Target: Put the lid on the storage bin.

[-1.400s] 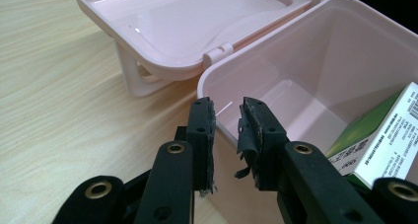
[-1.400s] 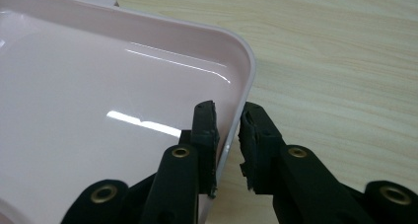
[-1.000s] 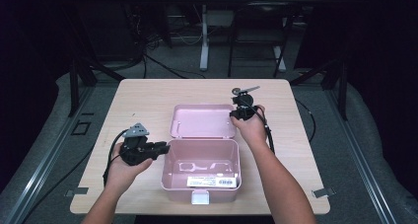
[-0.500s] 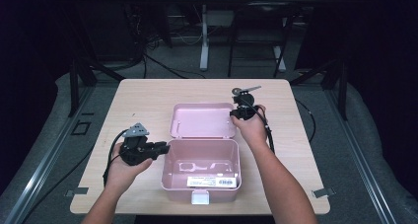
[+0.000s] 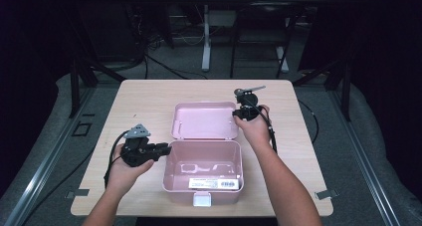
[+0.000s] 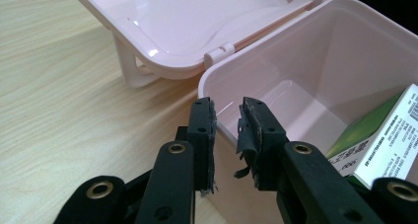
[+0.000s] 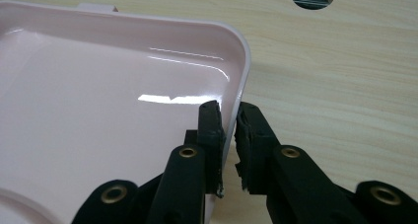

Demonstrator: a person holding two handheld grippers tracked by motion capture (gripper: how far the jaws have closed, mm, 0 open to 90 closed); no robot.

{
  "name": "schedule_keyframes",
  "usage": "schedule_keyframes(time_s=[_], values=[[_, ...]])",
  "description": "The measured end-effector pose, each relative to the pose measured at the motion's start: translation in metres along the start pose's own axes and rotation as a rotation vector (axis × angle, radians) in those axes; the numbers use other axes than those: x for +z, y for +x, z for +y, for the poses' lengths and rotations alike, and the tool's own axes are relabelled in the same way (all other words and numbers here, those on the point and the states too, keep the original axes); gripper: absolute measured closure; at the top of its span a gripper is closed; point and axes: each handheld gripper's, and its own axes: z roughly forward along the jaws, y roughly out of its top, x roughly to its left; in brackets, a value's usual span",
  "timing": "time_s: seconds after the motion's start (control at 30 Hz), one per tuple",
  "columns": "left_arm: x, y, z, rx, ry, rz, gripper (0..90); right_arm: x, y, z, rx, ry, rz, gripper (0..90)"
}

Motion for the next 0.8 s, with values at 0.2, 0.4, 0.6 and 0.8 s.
schedule_keyframes(time_s=[0.2,0.4,0.6,0.8], values=[[0.000,0.000,0.000,0.000,0.000,0.000,75.2,-0.005,0.000,0.000,-0.005,-0.028,0.005,81.3],[0.000,0.000,0.000,-0.001,0.000,-0.001,75.2,-0.011,0.002,0.000,-0.011,-0.058,0.003,81.8],[0.000,0.000,0.000,-0.001,0.000,0.002,75.1,-0.019,0.003,0.001,-0.026,-0.091,0.007,82.2],[0.000,-0.001,0.000,-0.005,-0.001,0.004,75.2,-0.028,0.003,0.001,-0.025,-0.115,0.022,82.7]])
